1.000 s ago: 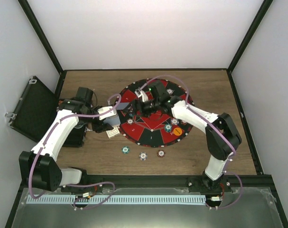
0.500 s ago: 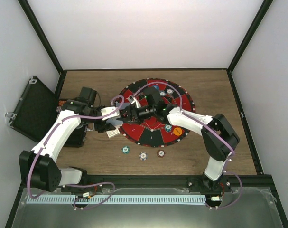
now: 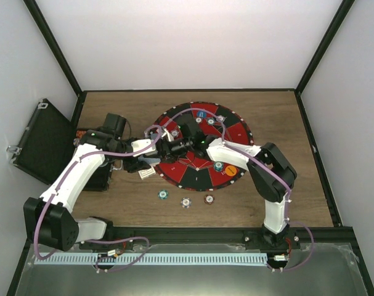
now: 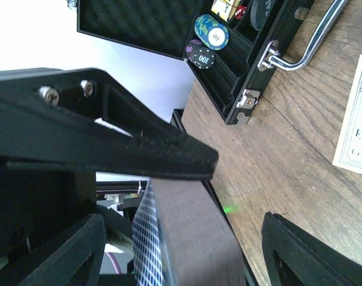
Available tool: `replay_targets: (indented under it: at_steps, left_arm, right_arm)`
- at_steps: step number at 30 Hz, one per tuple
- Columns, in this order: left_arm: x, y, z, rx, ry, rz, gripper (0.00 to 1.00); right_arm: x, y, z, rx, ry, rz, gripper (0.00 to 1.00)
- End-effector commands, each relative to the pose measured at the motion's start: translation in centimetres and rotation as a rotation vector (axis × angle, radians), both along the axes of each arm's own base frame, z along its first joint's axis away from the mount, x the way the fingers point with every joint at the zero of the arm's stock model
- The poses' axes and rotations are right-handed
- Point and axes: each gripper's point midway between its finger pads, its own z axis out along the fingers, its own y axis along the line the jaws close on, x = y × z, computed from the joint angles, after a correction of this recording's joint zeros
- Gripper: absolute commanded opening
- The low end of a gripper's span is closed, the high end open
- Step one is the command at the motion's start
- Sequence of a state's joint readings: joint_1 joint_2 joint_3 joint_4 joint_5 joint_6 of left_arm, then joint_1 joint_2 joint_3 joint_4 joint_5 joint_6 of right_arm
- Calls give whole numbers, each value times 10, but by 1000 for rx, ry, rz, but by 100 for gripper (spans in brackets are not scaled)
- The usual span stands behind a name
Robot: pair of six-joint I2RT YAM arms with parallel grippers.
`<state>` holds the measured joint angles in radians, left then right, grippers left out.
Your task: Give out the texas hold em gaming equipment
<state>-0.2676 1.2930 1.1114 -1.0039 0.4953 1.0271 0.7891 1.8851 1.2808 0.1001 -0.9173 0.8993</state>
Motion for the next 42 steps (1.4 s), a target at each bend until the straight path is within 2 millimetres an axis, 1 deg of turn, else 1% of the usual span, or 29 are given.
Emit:
replay_targets:
  at_steps: [1, 5, 8, 16, 20, 23, 28, 32, 38, 42]
  left_arm:
    - [1, -7, 18, -41, -53, -24, 4]
    - [-1, -7, 22, -44, -52, -25, 4]
    - [-2, -8, 25, -48, -55, -26, 4]
    - [-2, -8, 28, -52, -64, -30, 4]
    - [-2, -8, 30, -55, -66, -30, 4]
    - [0, -8, 29, -52, -66, -29, 4]
    - [2, -8, 25, -44, -59, -26, 4]
    - [4, -7, 22, -34, -63, -21, 4]
    - [5, -4, 16, -17, -63, -16, 4]
    - [6, -4, 15, -12, -63, -12, 4]
  right_arm:
    - [4, 12, 10, 33, -16, 21, 73]
    - [5, 12, 1, 19, -5, 27, 69]
    - [6, 8, -5, 4, -1, 21, 67]
    - [16, -19, -21, -23, 22, -34, 63]
    - [20, -31, -24, -28, 28, -55, 59]
    - [21, -34, -19, -22, 20, -61, 57]
    - [22, -34, 3, 2, -18, -64, 57]
    - [23, -38, 14, -2, -41, -76, 56]
    - [22, -47, 24, 1, -58, -91, 49]
    - [20, -50, 29, 6, -68, -92, 35]
